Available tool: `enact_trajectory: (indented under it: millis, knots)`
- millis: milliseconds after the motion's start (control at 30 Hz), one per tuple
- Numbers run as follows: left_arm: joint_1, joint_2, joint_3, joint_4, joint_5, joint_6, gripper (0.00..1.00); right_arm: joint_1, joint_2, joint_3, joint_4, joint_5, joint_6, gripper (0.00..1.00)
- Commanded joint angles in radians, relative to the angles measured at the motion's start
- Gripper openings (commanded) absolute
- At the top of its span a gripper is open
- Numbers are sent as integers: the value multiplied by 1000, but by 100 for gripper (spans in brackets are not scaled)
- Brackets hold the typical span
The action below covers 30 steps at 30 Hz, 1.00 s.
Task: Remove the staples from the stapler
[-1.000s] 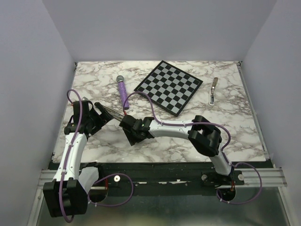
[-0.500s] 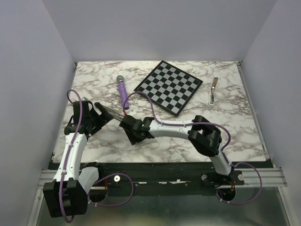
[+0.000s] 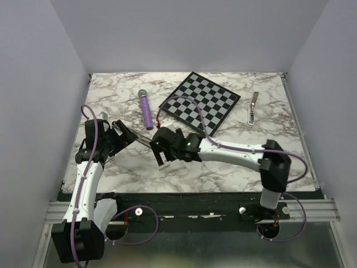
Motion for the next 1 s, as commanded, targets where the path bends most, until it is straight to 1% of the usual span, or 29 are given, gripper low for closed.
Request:
enact_trajectory:
  millis: [0, 100, 133, 167, 200, 233, 267, 333, 367, 467, 600, 733, 967]
  knots:
    - [-20, -15, 70, 40, 114, 102, 99, -105, -258, -107, 13, -22, -40, 100]
    - [-63, -46, 114, 61, 130, 133, 99, -209, -398, -203, 62, -77, -82, 100]
    - [-75, -59, 119, 84, 122, 128, 99, -229, -494, -268, 82, -86, -95, 100]
    - [-86, -76, 124, 98, 118, 122, 99, -270, -548, -298, 114, -93, -104, 100]
    - [-122, -111, 121, 116, 115, 114, 99, -292, -593, -324, 125, -108, -119, 100]
    - [-130, -131, 115, 166, 131, 104, 99, -309, -669, -356, 128, -106, -125, 100]
    - [-135, -150, 107, 202, 157, 81, 99, -341, -700, -370, 125, -103, -133, 100]
    - [-140, -200, 69, 306, 232, 53, 99, -362, -752, -379, 105, -94, -148, 100]
    - [-141, -213, 63, 322, 237, 36, 99, -373, -795, -385, 81, -90, -147, 100]
    - [-144, -257, 50, 357, 251, 33, 99, -379, -893, -419, 76, -85, -138, 100]
    - [-147, -293, 47, 374, 300, 68, 99, -387, -981, -457, 96, -117, -90, 100]
    - [-152, -300, 41, 383, 311, 59, 99, -390, -1044, -487, 136, -129, -75, 100]
    - [-158, -294, 36, 380, 302, 61, 99, -392, -1081, -513, 141, -132, -40, 100]
